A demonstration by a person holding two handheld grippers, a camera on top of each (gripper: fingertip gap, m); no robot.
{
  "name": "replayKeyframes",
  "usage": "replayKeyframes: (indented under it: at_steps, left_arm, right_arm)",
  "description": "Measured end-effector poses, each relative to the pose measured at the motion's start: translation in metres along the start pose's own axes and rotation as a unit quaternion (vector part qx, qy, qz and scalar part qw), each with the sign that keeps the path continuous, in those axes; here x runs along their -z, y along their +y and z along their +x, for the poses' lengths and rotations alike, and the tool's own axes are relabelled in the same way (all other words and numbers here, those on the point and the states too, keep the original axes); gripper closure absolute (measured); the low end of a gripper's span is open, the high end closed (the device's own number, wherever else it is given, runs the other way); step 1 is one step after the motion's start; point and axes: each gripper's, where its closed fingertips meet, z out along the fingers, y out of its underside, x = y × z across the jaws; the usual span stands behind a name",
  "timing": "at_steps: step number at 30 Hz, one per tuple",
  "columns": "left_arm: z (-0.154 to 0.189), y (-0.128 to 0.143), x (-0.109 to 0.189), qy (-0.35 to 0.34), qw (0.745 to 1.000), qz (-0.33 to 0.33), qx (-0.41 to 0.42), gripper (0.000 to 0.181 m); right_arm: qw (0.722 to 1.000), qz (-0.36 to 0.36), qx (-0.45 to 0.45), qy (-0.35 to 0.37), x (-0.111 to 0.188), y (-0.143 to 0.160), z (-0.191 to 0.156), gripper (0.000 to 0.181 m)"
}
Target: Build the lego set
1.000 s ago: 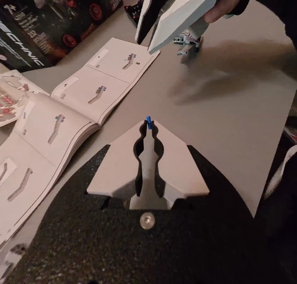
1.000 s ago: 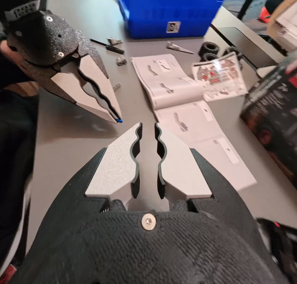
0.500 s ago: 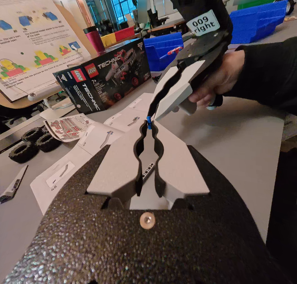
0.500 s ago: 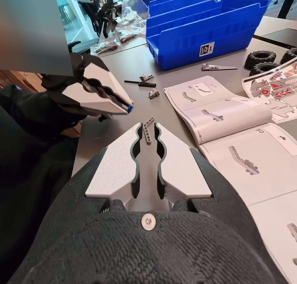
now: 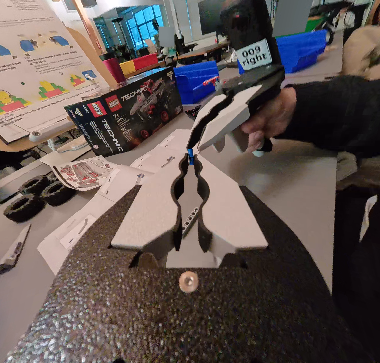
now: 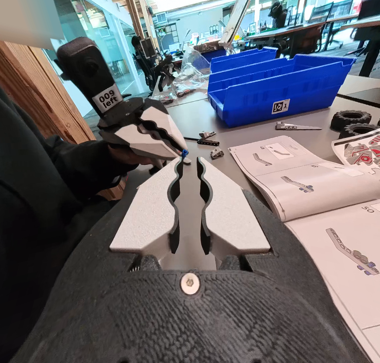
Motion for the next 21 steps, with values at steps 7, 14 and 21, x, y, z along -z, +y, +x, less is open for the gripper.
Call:
replayKeyframes:
  at_steps: [7,14,21]
  left_arm:
    - [0.006,0.021,-0.009,-0.021,0.984,-0.074,-0.16,0.178]
    - [0.011,0.023,-0.014,-0.028,0.971,-0.089,-0.221,0.178]
    - [0.012,0.027,-0.018,-0.054,0.943,-0.116,-0.307,0.178]
  right_arm:
    - [0.998,-0.035,-0.056,-0.014,0.0,0.015,0.0,0.173]
    - [0.995,-0.058,-0.078,-0.014,0.003,0.021,0.0,0.179]
    - [0.993,-0.08,-0.092,-0.002,-0.001,0.027,-0.001,0.174]
